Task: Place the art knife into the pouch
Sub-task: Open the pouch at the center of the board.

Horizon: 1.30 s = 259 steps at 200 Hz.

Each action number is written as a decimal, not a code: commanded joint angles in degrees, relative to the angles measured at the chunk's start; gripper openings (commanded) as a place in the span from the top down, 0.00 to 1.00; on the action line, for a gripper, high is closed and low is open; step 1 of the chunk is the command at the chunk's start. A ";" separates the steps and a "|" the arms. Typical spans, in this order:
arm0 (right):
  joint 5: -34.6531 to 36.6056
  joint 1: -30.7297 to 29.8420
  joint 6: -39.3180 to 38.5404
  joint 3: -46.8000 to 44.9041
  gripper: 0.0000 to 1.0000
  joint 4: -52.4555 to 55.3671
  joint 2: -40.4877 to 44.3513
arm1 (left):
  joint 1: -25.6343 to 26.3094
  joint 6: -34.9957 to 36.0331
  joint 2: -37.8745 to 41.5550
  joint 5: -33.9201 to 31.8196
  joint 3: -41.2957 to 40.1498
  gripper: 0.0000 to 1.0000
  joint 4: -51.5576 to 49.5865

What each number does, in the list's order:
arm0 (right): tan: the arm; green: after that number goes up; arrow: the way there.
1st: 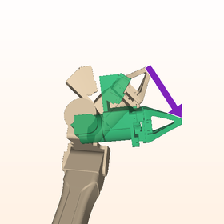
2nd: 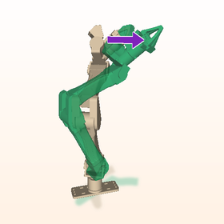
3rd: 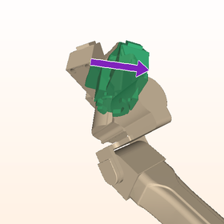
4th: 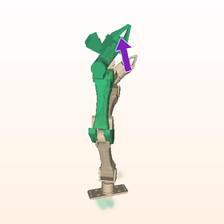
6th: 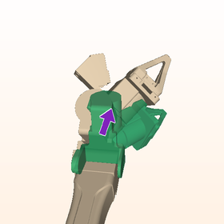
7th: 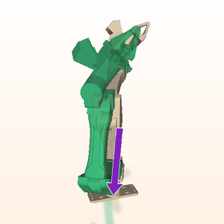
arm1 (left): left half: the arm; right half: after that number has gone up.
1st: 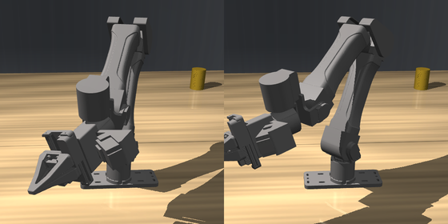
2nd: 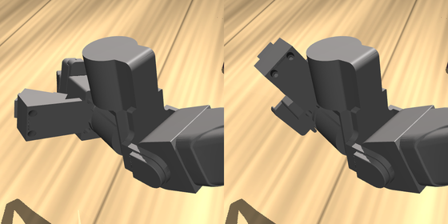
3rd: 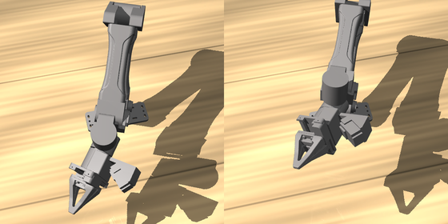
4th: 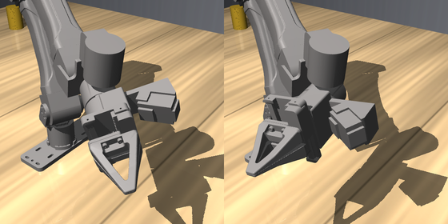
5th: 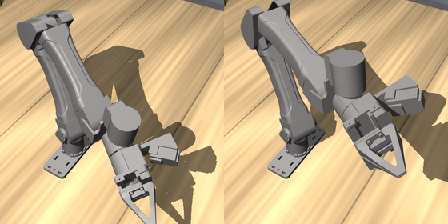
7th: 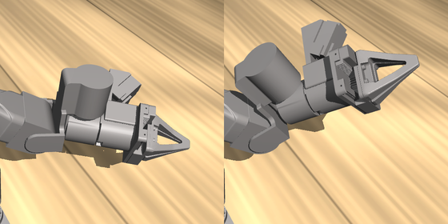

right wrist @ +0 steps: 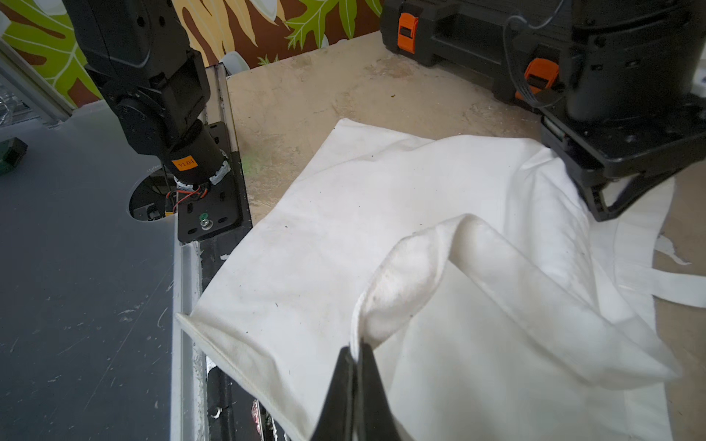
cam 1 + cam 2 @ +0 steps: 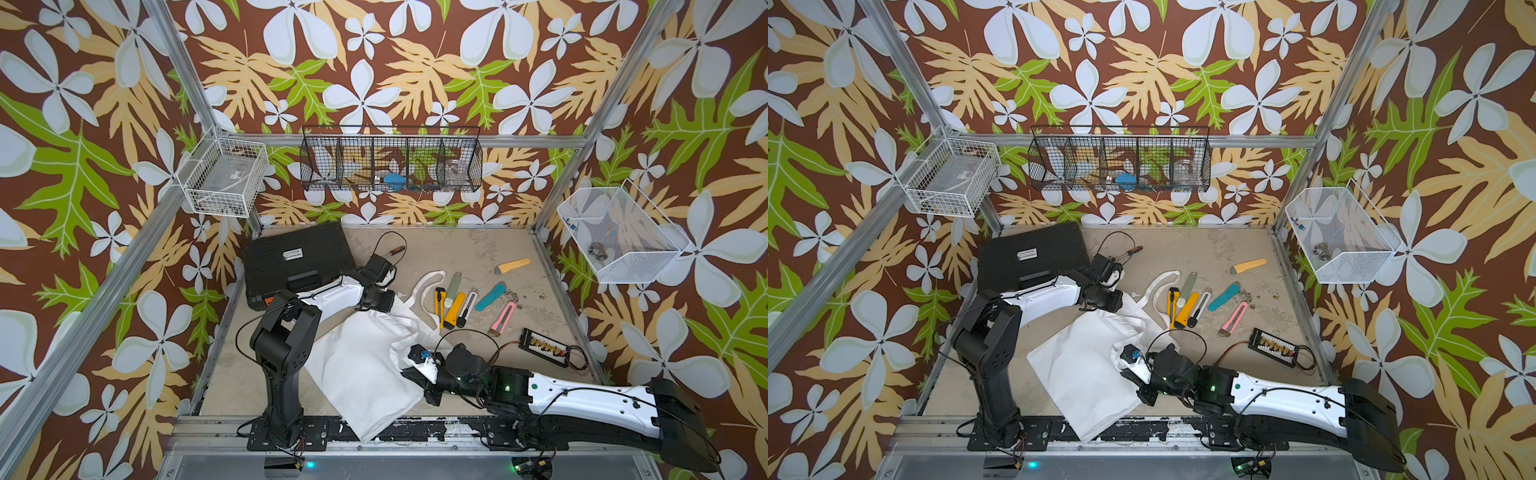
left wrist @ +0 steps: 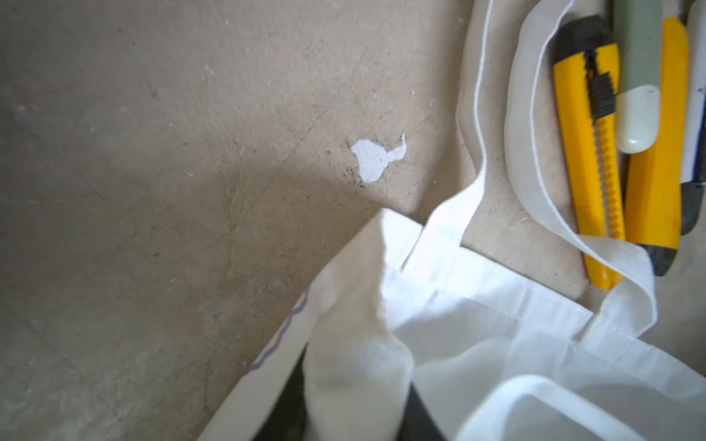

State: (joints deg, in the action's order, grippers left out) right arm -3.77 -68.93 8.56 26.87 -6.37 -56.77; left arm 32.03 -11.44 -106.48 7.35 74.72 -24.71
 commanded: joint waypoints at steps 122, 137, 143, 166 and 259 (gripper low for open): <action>40.10 1.17 8.64 -0.56 0.01 -0.35 20.18 | -4.43 -16.99 21.55 16.92 -12.68 1.00 49.47; 37.46 4.67 11.41 -0.05 0.02 -1.56 24.57 | -4.72 -18.50 24.12 17.75 -18.02 1.00 54.28; 35.79 6.55 12.66 0.59 0.02 -1.54 25.34 | -4.80 -19.29 25.01 18.44 -19.97 1.00 56.20; 31.47 14.02 17.14 4.20 0.03 -0.11 22.76 | -4.98 -23.46 28.64 18.88 -26.55 1.00 63.77; 9.65 22.28 22.47 7.02 0.04 7.68 6.44 | -5.05 -24.07 38.25 15.98 -31.04 1.00 61.64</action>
State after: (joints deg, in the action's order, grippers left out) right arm 11.14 -46.57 29.47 35.81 -0.34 -50.17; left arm 27.11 -35.83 -69.08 24.43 43.77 36.56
